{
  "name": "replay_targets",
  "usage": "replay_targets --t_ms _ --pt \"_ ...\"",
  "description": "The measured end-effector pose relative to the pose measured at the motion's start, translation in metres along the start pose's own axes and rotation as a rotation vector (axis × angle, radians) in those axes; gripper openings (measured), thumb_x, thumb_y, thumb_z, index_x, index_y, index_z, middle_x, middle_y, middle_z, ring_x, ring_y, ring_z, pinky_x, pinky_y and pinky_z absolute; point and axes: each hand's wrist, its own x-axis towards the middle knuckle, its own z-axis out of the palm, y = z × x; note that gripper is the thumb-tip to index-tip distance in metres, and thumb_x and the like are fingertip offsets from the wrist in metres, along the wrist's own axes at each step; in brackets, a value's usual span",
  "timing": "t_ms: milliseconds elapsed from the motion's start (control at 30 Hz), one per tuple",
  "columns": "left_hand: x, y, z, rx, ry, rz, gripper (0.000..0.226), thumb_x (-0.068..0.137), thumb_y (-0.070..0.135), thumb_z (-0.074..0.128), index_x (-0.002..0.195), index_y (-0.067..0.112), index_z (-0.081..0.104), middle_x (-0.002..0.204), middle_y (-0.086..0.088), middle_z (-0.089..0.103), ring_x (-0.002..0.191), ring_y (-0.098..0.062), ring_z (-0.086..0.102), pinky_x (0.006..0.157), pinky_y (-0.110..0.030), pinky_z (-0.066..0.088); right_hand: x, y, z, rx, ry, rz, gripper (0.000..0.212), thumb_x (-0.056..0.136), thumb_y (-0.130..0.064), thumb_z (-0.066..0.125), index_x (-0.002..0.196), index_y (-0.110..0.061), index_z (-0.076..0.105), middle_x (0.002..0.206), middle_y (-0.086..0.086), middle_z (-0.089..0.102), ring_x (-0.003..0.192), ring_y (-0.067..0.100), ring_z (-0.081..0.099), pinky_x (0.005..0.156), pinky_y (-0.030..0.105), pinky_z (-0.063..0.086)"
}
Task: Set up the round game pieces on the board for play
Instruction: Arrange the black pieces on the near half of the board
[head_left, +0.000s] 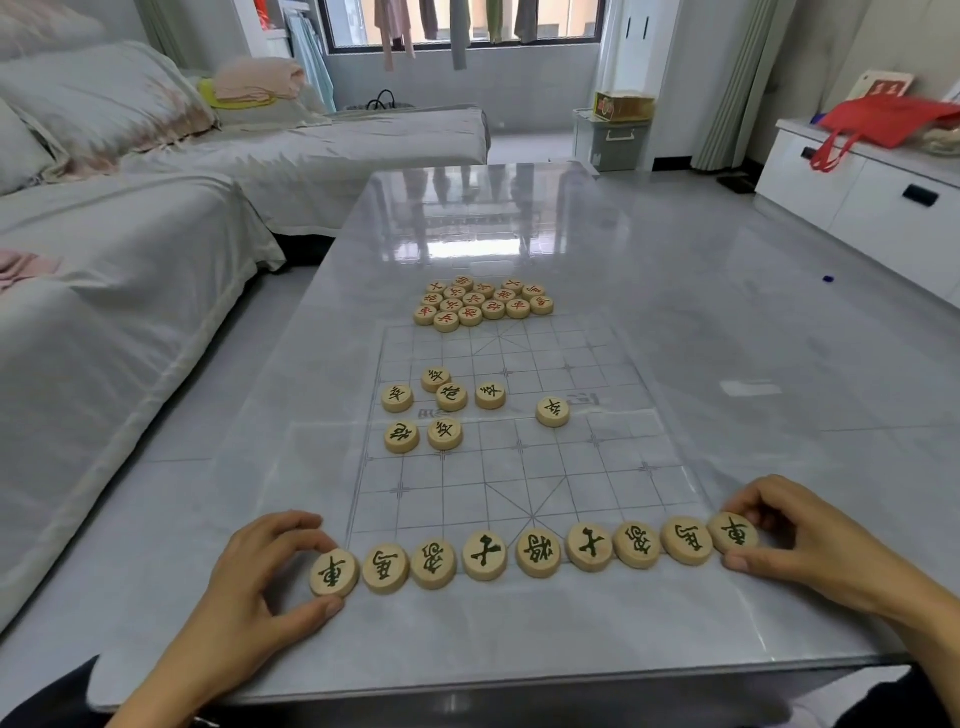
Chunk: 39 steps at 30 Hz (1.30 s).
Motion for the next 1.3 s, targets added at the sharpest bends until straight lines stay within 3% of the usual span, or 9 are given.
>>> replay_targets --t_ms 133,233,400,567,800,933,1000,1167,1300 --pt "0.000 -0.001 0.000 0.032 0.011 -0.002 0.053 0.051 0.064 0.061 0.096 0.036 0.063 0.120 0.019 0.050 0.117 -0.009 0.043 0.099 -0.031 0.032 0.001 -0.001 0.000 0.007 0.005 0.005 0.034 0.059 -0.025 0.085 0.086 -0.029 0.063 0.085 -0.002 0.060 0.087 0.008 0.050 0.070 0.021 0.042" --pt "0.000 -0.001 0.000 0.045 0.000 0.001 0.063 0.048 0.073 0.061 0.099 0.036 0.061 0.119 0.020 0.049 0.117 -0.007 0.042 0.099 -0.030 0.031 0.001 -0.002 -0.001 0.005 -0.007 0.003 0.035 0.055 -0.035 0.083 0.084 -0.034 0.063 0.088 -0.002 0.060 0.087 0.007 0.050 0.069 0.019 0.042" --pt "0.000 0.001 0.000 0.047 -0.004 -0.001 0.053 0.051 0.064 0.060 0.097 0.038 0.061 0.120 0.018 0.049 0.118 -0.010 0.043 0.100 -0.032 0.032 0.000 -0.004 0.000 0.009 -0.024 0.010 0.049 0.045 -0.051 0.076 0.091 -0.046 0.059 0.086 -0.004 0.058 0.091 0.008 0.049 0.071 0.017 0.041" --pt "0.000 0.002 -0.002 0.049 -0.025 -0.012 0.057 0.050 0.066 0.060 0.100 0.038 0.060 0.121 0.019 0.048 0.119 -0.009 0.041 0.101 -0.032 0.032 -0.001 -0.005 0.000 0.069 0.030 0.053 0.037 0.057 -0.048 0.069 0.089 -0.033 0.062 0.084 0.000 0.058 0.082 0.015 0.054 0.069 0.018 0.042" --pt "-0.001 0.003 -0.006 0.001 -0.086 -0.053 0.073 0.046 0.072 0.064 0.110 0.039 0.053 0.125 0.022 0.043 0.122 0.002 0.034 0.105 -0.026 0.027 0.001 -0.005 0.001 0.152 0.088 0.123 0.019 0.073 -0.039 0.060 0.090 -0.032 0.063 0.085 -0.002 0.065 0.086 0.021 0.061 0.068 0.018 0.044" --pt "0.004 -0.001 -0.006 -0.118 -0.035 -0.151 0.047 0.065 0.052 0.069 0.108 0.039 0.055 0.121 0.021 0.051 0.119 0.002 0.042 0.097 -0.021 0.033 0.009 -0.011 -0.003 0.120 0.220 0.108 0.007 0.080 -0.031 0.060 0.086 -0.034 0.063 0.087 -0.002 0.066 0.078 0.013 0.060 0.058 0.008 0.041" --pt "0.014 -0.004 -0.007 -0.157 0.026 -0.199 0.032 0.072 0.036 0.070 0.101 0.039 0.057 0.112 0.018 0.058 0.111 -0.001 0.051 0.088 -0.018 0.038 0.016 -0.021 -0.005 0.041 0.259 0.034 0.019 0.083 -0.018 0.063 0.084 -0.037 0.062 0.083 -0.001 0.064 0.070 0.009 0.056 0.057 0.009 0.040" --pt "0.058 0.002 -0.008 -0.131 0.041 -0.116 0.031 0.080 0.022 0.069 0.098 0.043 0.054 0.105 0.016 0.060 0.098 0.002 0.056 0.079 -0.009 0.040 0.053 -0.083 0.011 -0.073 0.105 -0.168 0.017 0.084 -0.022 0.063 0.090 -0.038 0.061 0.086 -0.008 0.061 0.083 -0.005 0.054 0.065 0.008 0.043" --pt "0.110 0.012 0.007 -0.098 -0.086 -0.072 0.038 0.082 0.020 0.067 0.116 0.031 0.055 0.115 0.009 0.054 0.101 -0.001 0.051 0.080 -0.009 0.039 0.091 -0.127 0.048 -0.240 -0.100 -0.240 0.019 0.088 -0.034 0.056 0.108 -0.035 0.055 0.099 -0.019 0.052 0.087 -0.003 0.052 0.071 0.012 0.041"
